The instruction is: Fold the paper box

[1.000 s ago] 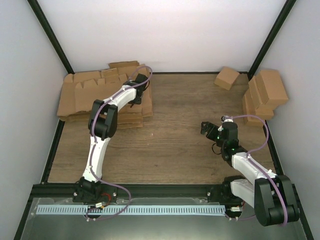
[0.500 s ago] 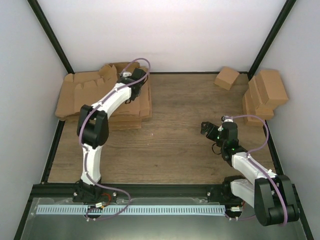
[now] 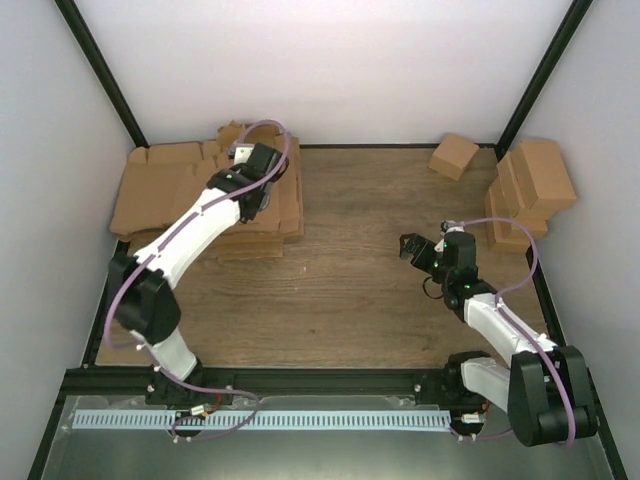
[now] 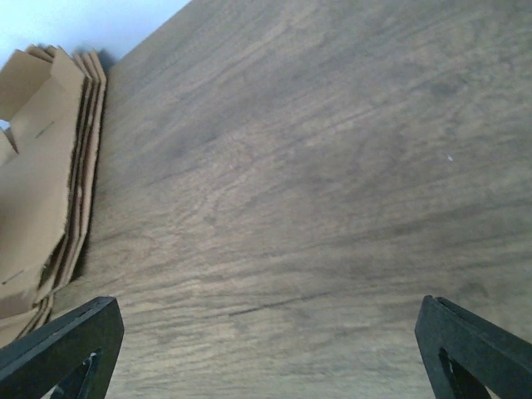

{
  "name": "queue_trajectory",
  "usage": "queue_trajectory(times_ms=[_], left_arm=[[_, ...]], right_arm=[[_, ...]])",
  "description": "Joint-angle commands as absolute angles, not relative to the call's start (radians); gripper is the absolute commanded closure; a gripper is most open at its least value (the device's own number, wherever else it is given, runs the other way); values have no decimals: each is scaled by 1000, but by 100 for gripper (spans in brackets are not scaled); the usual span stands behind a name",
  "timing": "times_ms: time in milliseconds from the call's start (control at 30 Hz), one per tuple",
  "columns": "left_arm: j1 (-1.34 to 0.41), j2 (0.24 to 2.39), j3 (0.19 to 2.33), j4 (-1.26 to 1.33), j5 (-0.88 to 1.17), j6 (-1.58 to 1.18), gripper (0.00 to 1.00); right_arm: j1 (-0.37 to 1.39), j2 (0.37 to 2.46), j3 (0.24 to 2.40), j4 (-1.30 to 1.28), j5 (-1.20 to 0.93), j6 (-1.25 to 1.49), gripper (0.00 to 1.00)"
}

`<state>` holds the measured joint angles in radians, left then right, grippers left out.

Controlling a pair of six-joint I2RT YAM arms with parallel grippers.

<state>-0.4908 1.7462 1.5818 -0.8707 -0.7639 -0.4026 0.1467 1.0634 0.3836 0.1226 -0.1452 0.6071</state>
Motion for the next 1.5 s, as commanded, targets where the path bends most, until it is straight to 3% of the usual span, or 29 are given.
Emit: queue_trajectory(times_ms=[0, 133, 267, 367, 500, 867, 1000, 1233, 1467], left_arm=[[-507, 1606, 1492, -780, -668, -342, 94], [-496, 1637, 1446, -757, -558, -342, 94], [-495, 1676, 1409, -711, -313, -319, 92], [-495, 1658, 1366, -662, -199, -317, 80], [-495, 1647, 1343, -643, -229, -293, 46], [-499, 1830, 1396, -584, -141, -241, 31], [-497, 1887, 1414, -550, -193, -261, 30], [-497, 1954, 1425, -546, -282, -270, 40], [-497, 1988, 1430, -552, -280, -267, 40]], right_arm=[[152, 1092, 468, 75, -183, 608, 0], [152, 1124, 488, 65, -200, 609, 0], [153, 1147, 505, 50, -237, 602, 0], [153, 1161, 519, 38, -250, 592, 0], [153, 1172, 528, 32, -255, 588, 0], [153, 1182, 534, 32, -261, 580, 0], [153, 1179, 532, 31, -263, 579, 0], [153, 1173, 529, 25, -252, 575, 0], [153, 1178, 535, 30, -253, 577, 0]])
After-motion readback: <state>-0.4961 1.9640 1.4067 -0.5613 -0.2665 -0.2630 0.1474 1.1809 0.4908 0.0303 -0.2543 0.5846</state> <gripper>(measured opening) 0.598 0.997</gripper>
